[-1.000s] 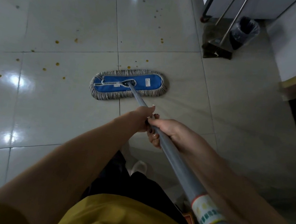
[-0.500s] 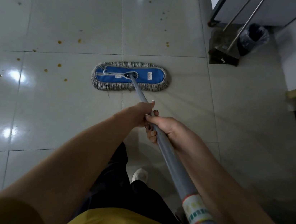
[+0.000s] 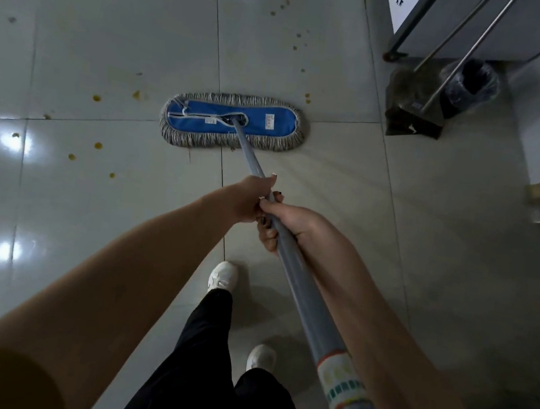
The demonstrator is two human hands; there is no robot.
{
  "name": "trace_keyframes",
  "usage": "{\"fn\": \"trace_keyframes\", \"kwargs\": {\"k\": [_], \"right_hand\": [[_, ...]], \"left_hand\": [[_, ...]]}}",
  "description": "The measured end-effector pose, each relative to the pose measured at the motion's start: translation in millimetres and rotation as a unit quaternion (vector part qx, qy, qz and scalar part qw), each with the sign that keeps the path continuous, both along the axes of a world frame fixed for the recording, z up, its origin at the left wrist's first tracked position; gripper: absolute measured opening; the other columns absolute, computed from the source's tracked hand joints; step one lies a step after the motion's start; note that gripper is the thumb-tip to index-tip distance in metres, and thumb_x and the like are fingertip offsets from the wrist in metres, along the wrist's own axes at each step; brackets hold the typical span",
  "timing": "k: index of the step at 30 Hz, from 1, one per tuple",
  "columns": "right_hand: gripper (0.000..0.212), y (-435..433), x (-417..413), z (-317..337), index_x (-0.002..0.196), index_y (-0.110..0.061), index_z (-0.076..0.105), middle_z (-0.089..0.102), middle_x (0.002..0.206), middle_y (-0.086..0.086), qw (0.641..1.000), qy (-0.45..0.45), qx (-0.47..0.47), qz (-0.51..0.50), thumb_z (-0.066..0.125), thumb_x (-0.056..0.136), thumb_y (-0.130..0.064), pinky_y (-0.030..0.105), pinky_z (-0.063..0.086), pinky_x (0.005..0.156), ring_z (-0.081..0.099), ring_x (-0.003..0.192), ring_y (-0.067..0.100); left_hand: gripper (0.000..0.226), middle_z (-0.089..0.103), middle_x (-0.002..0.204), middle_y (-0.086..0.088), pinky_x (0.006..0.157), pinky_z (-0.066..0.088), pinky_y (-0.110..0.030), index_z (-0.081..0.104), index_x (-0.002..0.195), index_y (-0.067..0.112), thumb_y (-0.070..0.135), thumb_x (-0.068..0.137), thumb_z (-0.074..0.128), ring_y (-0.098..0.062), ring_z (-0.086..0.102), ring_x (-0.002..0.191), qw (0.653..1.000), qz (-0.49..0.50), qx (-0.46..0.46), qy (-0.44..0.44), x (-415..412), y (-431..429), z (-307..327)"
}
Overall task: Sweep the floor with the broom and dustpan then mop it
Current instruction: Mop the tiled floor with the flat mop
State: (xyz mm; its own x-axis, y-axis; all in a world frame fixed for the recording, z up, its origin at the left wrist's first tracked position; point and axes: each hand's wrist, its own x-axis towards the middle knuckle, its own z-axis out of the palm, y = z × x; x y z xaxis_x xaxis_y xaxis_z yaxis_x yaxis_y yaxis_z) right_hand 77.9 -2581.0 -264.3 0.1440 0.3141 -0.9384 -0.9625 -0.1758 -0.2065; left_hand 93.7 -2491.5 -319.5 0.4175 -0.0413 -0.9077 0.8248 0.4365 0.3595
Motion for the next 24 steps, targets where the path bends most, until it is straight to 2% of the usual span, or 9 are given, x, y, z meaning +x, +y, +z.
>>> {"fn": "trace_keyframes", "kwargs": {"k": [4,7,10,13,15,16,19,22,24], "right_hand": [[0.042,31,40,-7,0.062,-0.011,0.035,0.039,0.03,-0.001,0.999,0.019,0.011,-0.035,0.043,0.1,-0.028,0.008,0.028,0.024,0.036,0.019,0.005],[0.042,47,58,-14,0.062,-0.011,0.037,0.04,0.031,0.0,0.998,0.031,0.012,-0.059,0.047,0.099,-0.029,0.009,0.029,0.024,0.037,0.02,0.005],[0.04,51,62,-19,0.064,-0.01,0.038,0.041,0.031,0.001,0.997,0.027,0.008,-0.071,0.048,0.098,-0.028,0.008,0.029,0.024,0.037,0.019,0.005],[0.039,51,61,-20,0.065,-0.011,0.037,0.04,0.03,0.001,0.997,0.022,0.002,-0.077,0.048,0.099,-0.028,0.008,0.027,0.024,0.036,0.018,0.005],[0.037,49,59,-18,0.066,-0.011,0.038,0.04,0.034,0.001,0.997,0.018,-0.002,-0.08,0.049,0.099,-0.026,0.008,0.027,0.023,0.035,0.017,0.005],[0.037,48,58,-17,0.066,-0.01,0.039,0.04,0.039,0.002,0.997,0.017,-0.006,-0.079,0.049,0.099,-0.025,0.008,0.027,0.023,0.035,0.017,0.005],[0.037,39,51,-15,0.065,-0.01,0.039,0.039,0.048,0.002,0.998,0.008,-0.016,-0.067,0.048,0.099,-0.023,0.009,0.027,0.023,0.034,0.017,0.005],[0.035,25,40,-14,0.067,-0.011,0.039,0.035,0.063,0.002,0.998,0.006,-0.023,-0.065,0.048,0.099,-0.022,0.008,0.027,0.023,0.034,0.016,0.006],[0.035,13,30,-13,0.067,-0.011,0.039,0.036,0.063,0.002,0.998,0.004,-0.023,-0.063,0.049,0.099,-0.021,0.008,0.028,0.024,0.034,0.016,0.006]], "left_hand": [[0.024,0.049,0.069,-0.003,0.046,0.049,-0.021,0.037,0.11,0.011,0.03,0.097,0.046,-0.011,0.049,0.058,1.0,-0.004,-0.011,0.001,41,33,-5],[0.043,0.049,0.069,-0.003,0.049,0.048,-0.022,0.036,0.133,0.008,0.03,0.097,0.046,-0.011,0.049,0.056,1.0,-0.008,0.007,0.003,63,47,-14],[0.048,0.049,0.067,-0.004,0.053,0.047,-0.024,0.035,0.135,0.002,0.028,0.097,0.046,-0.012,0.049,0.055,1.0,-0.015,0.025,0.003,71,48,-20],[0.045,0.048,0.065,-0.004,0.05,0.048,-0.025,0.036,0.134,0.002,0.028,0.098,0.044,-0.013,0.048,0.054,1.0,-0.014,0.026,0.004,73,47,-24],[0.032,0.048,0.064,-0.004,0.052,0.047,-0.025,0.041,0.122,0.007,0.029,0.098,0.043,-0.013,0.047,0.054,1.0,-0.006,0.023,0.006,73,45,-22],[0.023,0.047,0.064,-0.004,0.051,0.047,-0.025,0.042,0.109,0.008,0.029,0.099,0.042,-0.013,0.047,0.053,1.0,-0.004,0.022,0.006,73,43,-21],[0.029,0.046,0.064,-0.004,0.045,0.046,-0.025,0.038,0.08,0.008,0.029,0.099,0.042,-0.013,0.045,0.052,0.999,0.008,0.031,0.011,67,31,-19],[0.03,0.046,0.064,-0.004,0.043,0.046,-0.025,0.037,0.078,0.009,0.03,0.098,0.043,-0.013,0.045,0.051,0.999,0.018,0.028,0.019,56,18,-21],[0.029,0.047,0.064,-0.003,0.039,0.046,-0.02,0.039,0.079,0.009,0.031,0.098,0.044,-0.012,0.046,0.052,1.0,0.007,0.024,0.017,46,10,-23]]}}
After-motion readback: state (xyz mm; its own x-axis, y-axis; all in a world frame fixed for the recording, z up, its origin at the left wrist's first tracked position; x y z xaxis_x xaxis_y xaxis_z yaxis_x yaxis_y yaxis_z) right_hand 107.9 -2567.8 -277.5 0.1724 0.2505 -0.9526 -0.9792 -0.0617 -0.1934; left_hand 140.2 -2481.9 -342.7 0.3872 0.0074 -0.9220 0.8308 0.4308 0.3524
